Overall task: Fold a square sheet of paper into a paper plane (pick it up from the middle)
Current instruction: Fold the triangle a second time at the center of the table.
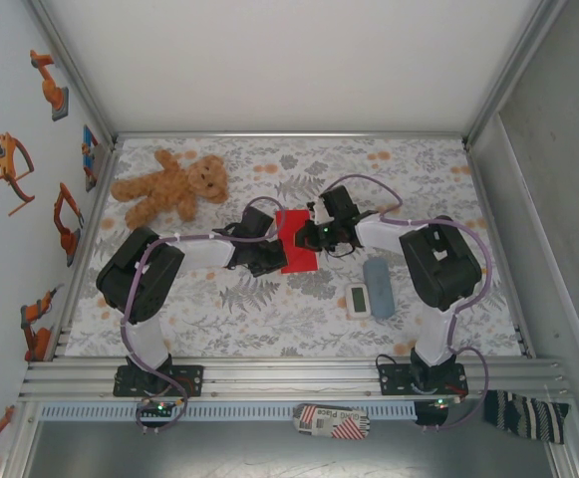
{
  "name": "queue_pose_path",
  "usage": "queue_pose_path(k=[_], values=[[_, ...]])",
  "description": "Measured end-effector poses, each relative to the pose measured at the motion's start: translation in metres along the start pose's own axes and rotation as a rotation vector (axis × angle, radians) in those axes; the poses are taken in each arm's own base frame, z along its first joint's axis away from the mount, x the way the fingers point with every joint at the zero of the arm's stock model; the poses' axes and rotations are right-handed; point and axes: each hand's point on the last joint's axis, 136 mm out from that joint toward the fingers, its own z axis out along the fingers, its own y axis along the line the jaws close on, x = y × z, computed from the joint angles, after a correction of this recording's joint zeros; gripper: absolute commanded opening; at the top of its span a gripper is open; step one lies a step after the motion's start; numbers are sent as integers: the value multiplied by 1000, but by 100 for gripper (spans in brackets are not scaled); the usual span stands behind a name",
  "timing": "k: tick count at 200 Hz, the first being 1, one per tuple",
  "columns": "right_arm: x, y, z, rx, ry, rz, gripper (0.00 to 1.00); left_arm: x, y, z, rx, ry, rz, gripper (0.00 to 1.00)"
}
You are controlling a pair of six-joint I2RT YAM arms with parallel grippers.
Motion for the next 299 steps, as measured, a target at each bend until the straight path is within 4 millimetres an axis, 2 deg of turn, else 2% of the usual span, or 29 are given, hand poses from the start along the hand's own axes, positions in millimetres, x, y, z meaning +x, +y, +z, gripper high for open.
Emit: queue_pose_path(k=[41, 128, 178, 253, 299], values=[[5, 3, 2, -23, 24, -28, 0, 0, 0, 0, 4, -2, -3, 0], [24, -5, 23, -20, 106, -51, 0, 0, 0, 0, 5, -1, -8, 0], [26, -8, 28, -7, 129, -52, 0, 0, 0, 0, 5, -1, -11, 0], [19, -13, 27, -1, 136, -53, 0, 1, 2, 0, -3, 2, -24, 0], [-17, -37, 14, -10, 79, 7, 0, 2, 2, 0, -2, 4, -36, 0]])
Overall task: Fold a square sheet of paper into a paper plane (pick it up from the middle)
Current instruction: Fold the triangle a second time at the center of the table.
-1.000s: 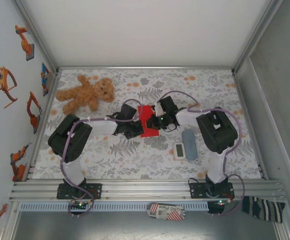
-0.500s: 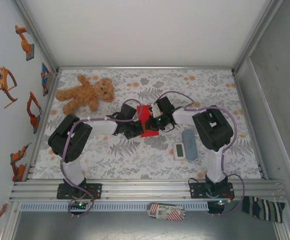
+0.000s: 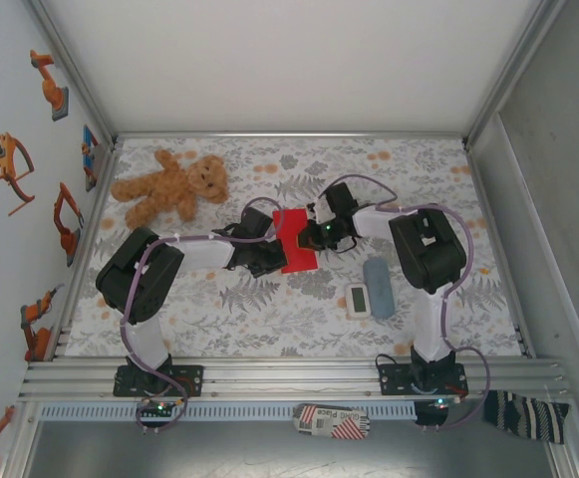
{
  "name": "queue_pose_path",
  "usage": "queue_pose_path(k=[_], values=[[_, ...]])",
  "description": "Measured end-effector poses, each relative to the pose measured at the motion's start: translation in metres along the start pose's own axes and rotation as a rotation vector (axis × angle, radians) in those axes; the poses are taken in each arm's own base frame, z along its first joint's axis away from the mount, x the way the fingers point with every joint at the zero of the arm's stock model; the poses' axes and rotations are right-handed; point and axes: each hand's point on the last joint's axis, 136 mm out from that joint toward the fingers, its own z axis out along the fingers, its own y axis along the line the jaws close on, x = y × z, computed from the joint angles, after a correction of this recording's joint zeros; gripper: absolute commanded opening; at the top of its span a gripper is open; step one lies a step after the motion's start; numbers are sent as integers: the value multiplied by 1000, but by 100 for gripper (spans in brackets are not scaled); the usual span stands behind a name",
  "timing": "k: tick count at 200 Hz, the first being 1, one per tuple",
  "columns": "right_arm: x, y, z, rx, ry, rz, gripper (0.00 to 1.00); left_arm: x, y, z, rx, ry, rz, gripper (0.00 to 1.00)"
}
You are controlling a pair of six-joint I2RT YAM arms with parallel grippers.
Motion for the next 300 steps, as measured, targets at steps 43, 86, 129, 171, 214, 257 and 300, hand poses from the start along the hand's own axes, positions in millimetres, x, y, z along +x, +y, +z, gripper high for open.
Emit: queue_pose_path(k=[43, 86, 129, 171, 214, 257, 300], values=[[-47, -41, -34, 69, -132, 71, 0, 0, 0, 0, 0, 1, 0, 0], [-59, -32, -60, 83, -197, 71, 0, -1, -1, 0, -10, 11, -5, 0], [-33, 10, -53, 30, -171, 25, 0, -1, -1, 0, -21, 19, -9, 0], [-3, 11, -16, 13, -58, 41, 0, -1, -1, -1, -35, 27, -13, 0], [-5, -3, -2, 36, -27, 74, 0, 1, -2, -3, -47, 44, -10, 3], [-9, -5, -2, 54, -33, 69, 0, -1, -12, -12, -42, 55, 13, 9], [-9, -5, -2, 54, -33, 69, 0, -20, -48, -18, 40, 24, 47, 9]])
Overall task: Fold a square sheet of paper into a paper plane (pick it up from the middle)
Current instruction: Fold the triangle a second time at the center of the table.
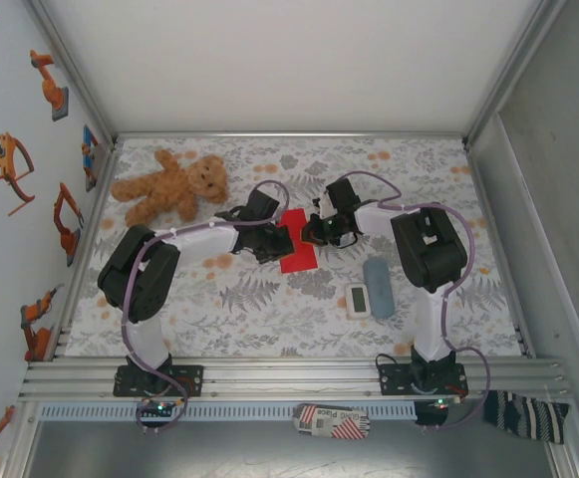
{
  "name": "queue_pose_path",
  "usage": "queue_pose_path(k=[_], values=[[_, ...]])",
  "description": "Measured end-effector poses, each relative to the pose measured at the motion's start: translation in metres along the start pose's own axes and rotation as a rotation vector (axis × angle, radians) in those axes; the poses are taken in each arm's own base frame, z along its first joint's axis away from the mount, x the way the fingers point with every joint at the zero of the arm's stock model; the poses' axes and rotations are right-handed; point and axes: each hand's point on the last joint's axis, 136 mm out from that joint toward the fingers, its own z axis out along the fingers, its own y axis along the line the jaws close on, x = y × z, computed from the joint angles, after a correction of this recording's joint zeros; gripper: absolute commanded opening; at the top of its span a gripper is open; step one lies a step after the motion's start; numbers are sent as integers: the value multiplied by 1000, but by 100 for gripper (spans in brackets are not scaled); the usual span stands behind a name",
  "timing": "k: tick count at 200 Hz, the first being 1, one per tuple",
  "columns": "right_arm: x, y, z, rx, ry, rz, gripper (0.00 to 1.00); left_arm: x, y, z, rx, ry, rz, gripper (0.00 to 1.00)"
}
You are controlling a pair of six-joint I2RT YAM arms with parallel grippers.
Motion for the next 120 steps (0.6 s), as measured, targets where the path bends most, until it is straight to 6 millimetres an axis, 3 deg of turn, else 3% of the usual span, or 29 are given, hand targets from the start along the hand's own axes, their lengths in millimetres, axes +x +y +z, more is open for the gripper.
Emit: queue_pose_path(k=[25, 72, 120], values=[[0, 0, 0, 1, -1, 0, 0, -8, -7, 13, 17, 3, 4, 6], [0, 0, 0, 1, -3, -2, 0, 0, 8, 39, 1, 65, -14, 1], [-1, 0, 0, 0, -5, -3, 0, -4, 11, 41, 19, 61, -18, 0]])
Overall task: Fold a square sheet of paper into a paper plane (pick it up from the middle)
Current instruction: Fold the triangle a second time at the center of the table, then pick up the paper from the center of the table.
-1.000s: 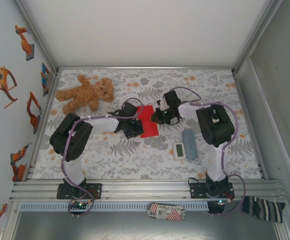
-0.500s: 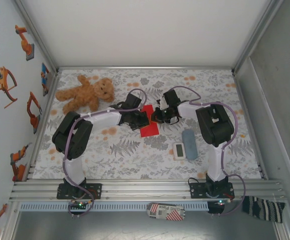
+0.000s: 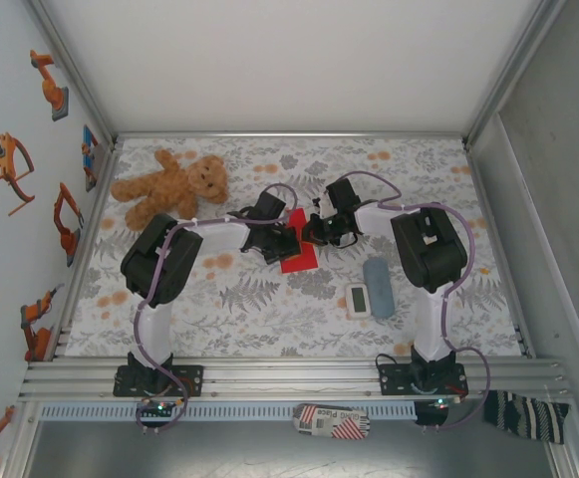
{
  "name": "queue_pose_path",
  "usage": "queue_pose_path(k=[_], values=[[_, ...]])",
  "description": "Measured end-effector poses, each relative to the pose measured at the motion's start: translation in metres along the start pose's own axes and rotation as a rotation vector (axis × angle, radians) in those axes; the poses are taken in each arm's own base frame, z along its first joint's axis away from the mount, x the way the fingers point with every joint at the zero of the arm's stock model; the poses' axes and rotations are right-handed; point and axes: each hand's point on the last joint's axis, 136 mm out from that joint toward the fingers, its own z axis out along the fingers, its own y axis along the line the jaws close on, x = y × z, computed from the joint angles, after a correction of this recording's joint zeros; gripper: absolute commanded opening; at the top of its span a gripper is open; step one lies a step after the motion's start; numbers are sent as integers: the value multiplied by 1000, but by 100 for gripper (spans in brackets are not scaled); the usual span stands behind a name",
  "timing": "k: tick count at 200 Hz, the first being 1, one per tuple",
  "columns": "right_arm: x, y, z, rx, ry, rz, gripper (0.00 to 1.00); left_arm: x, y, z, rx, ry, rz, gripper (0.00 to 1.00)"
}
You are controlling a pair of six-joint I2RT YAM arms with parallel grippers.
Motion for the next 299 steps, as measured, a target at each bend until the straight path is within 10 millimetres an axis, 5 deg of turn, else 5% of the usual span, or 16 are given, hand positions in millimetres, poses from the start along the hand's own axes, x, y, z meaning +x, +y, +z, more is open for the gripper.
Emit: queue_pose_path(k=[65, 190, 223, 251, 299], values=[[2, 0, 2, -8, 10, 2, 0, 6, 11, -5, 93, -47, 4, 2], [4, 3, 2, -32, 22, -16, 0, 58, 46, -47, 65, -46, -50, 11], [2, 5, -2, -23, 12, -2, 0, 32, 6, -66, 119, -111, -1, 17], [-10, 21, -24, -17, -62, 2, 8, 4, -20, -71, 142, -168, 25, 18], [-12, 38, -63, -28, -202, 29, 29, -23, -7, -40, 54, -162, 5, 18]])
